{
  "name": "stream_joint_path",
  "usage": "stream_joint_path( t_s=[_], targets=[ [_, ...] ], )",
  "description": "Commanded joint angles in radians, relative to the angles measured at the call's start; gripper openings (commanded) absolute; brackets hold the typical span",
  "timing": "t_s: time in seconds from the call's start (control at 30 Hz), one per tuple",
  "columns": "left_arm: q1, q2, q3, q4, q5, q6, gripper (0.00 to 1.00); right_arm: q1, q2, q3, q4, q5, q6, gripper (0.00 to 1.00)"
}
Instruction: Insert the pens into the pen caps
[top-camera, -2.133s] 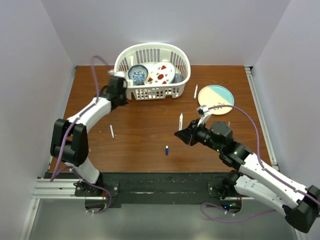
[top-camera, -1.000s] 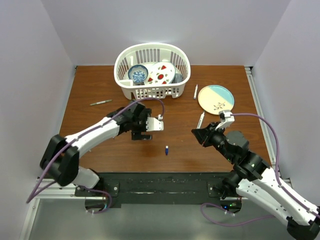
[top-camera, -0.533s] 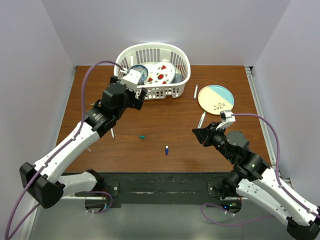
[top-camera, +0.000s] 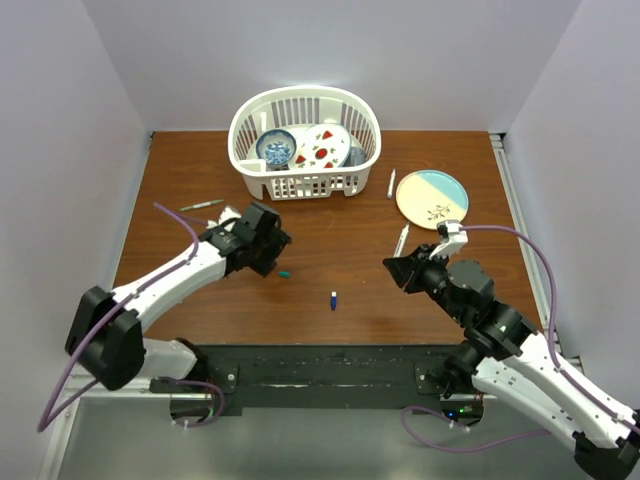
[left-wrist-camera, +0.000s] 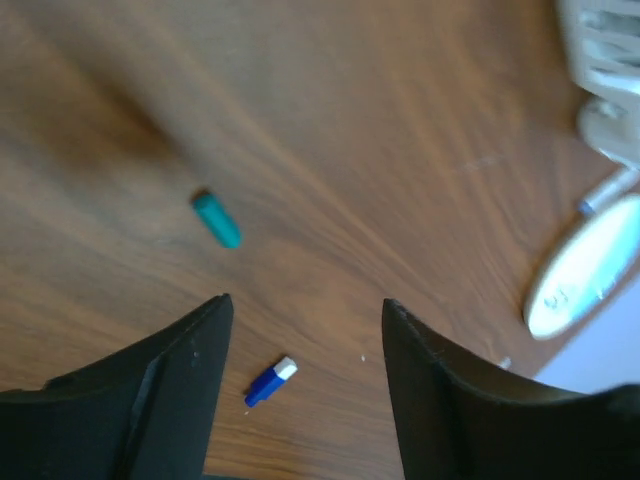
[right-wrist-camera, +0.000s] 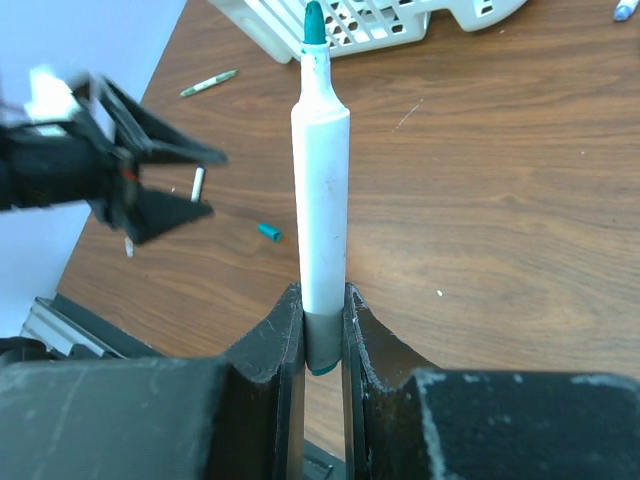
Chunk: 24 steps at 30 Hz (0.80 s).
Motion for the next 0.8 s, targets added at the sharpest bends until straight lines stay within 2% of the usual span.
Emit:
stream_joint_path(
  t_s=[0.0, 0.13, 0.33, 0.5, 0.63, 0.77],
  targets=[
    [0.004, 0.105, 0.039, -0.176, 0.042, -0.295, 0.6, 0.0, -0.033, 0.033, -0.009, 0.06, 0.006, 0.0],
    [0.009, 0.203, 0.105, -0.267, 0.034, -0.333, 0.55, 0.0, -0.047, 0.033, -0.028, 0.083, 0.0, 0.0],
    [0.035, 0.306, 0.128, -0.229, 0.1, -0.334, 0.5, 0.0, -0.056, 0.03, -0.037, 0.095, -0.006, 0.0],
    [0.047, 0.391, 0.177, -0.284, 0.105, -0.337, 0.45, 0.0, -0.069, 0.031, -0.052, 0.113, -0.018, 0.0],
    [0.058, 0.427, 0.178, -0.266, 0.115, -0.321, 0.43, 0.0, -0.081, 0.03, -0.057, 0.126, -0.021, 0.0],
    [0.061, 0.467, 0.188, -0.275, 0.131, -0.301, 0.36, 0.0, -0.083, 0.03, -0.063, 0.13, -0.023, 0.0]
  ],
)
